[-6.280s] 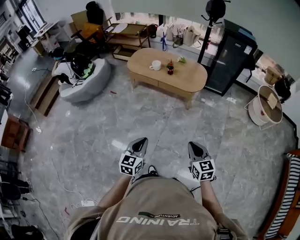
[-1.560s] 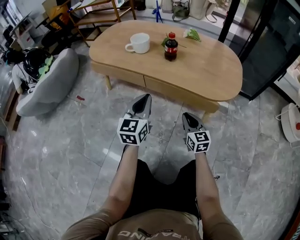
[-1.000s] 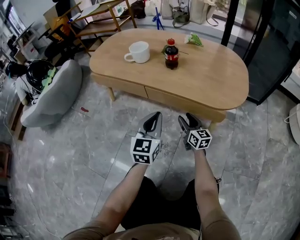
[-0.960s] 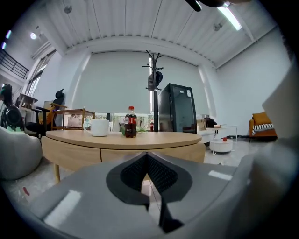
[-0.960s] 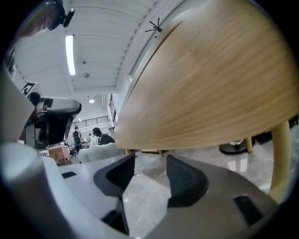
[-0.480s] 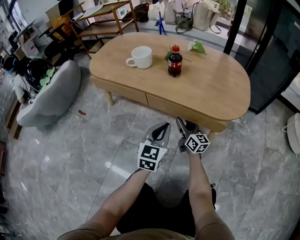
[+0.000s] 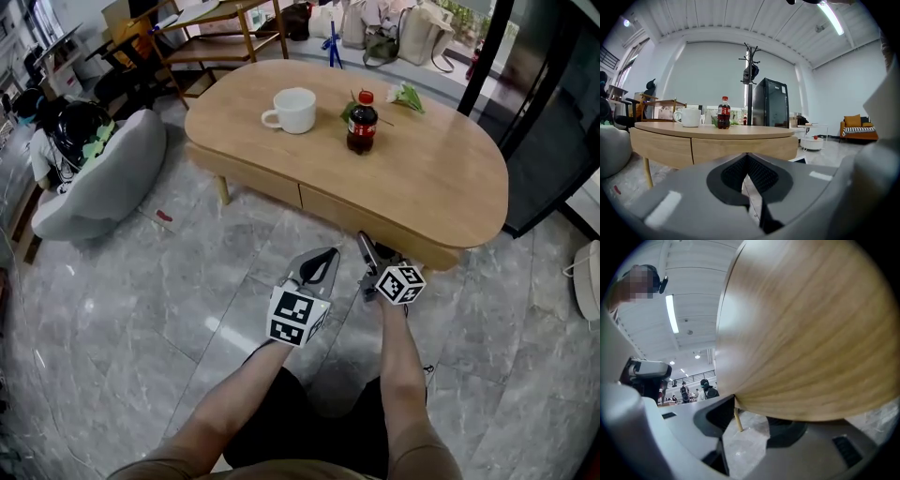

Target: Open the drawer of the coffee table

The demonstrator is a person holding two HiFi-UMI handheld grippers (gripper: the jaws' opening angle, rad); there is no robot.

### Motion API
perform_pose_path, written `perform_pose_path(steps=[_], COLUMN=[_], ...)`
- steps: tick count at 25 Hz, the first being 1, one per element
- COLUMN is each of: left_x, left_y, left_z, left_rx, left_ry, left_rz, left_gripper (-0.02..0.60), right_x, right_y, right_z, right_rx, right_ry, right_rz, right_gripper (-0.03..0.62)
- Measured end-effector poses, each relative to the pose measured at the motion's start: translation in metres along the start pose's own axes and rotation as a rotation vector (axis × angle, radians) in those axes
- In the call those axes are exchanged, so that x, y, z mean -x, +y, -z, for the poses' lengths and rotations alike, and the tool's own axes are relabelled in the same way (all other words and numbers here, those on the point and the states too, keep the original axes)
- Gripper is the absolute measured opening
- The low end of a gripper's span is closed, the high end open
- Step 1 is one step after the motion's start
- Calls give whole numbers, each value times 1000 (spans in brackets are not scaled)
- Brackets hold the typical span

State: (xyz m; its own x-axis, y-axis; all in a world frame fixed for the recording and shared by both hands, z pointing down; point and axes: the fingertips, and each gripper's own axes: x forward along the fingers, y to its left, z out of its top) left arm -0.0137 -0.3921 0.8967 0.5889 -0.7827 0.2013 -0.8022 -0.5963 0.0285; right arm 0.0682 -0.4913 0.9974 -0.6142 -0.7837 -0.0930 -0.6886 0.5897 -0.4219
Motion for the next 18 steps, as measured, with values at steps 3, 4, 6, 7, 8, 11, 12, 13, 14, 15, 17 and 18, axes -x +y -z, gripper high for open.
perform_pose_path(steps=[3, 4, 6, 7, 8, 11, 12, 13, 14, 15, 17, 18], left_x=[2, 2, 2, 3, 5, 10, 12, 13, 14, 15, 16, 16], left_y=[-1, -1, -2, -1, 0, 1, 3, 5, 7, 9, 9, 9], left_z=[-3, -3, -2, -2, -2, -2, -2, -2, -1, -1, 0, 0], left_rx=[6, 7, 8, 8, 11, 21, 23, 24, 26, 29, 32, 32], left_ry=[-2, 0, 5, 7, 9, 10, 9, 8, 9, 11, 17, 18], left_rz=[-1, 0, 0, -2, -5, -18, -24, -31, -39, -45, -51, -52], left_gripper=[-9, -9, -9, -9, -9, -9, -9, -9, -9, -9, -9, -9], right_x=[2, 3, 4, 4, 6, 18, 20, 22, 23, 25, 28, 30], right_y=[4, 5, 7, 9, 12, 23, 27, 30, 34, 37, 41, 43], right_z=[-1, 0, 1, 1, 3, 8, 10, 12, 14, 16, 18, 19], right_rx=[-17, -19, -20, -21, -19, 1, 5, 6, 5, 3, -4, -8], right_ry=[-1, -1, -2, -1, 2, 16, 19, 22, 26, 30, 37, 40], right_rz=[-32, -37, -46, -53, -63, -99, -108, -116, -122, -125, -126, -127], right_gripper=[191, 187, 183, 181, 175, 157, 155, 153, 151, 147, 147, 147])
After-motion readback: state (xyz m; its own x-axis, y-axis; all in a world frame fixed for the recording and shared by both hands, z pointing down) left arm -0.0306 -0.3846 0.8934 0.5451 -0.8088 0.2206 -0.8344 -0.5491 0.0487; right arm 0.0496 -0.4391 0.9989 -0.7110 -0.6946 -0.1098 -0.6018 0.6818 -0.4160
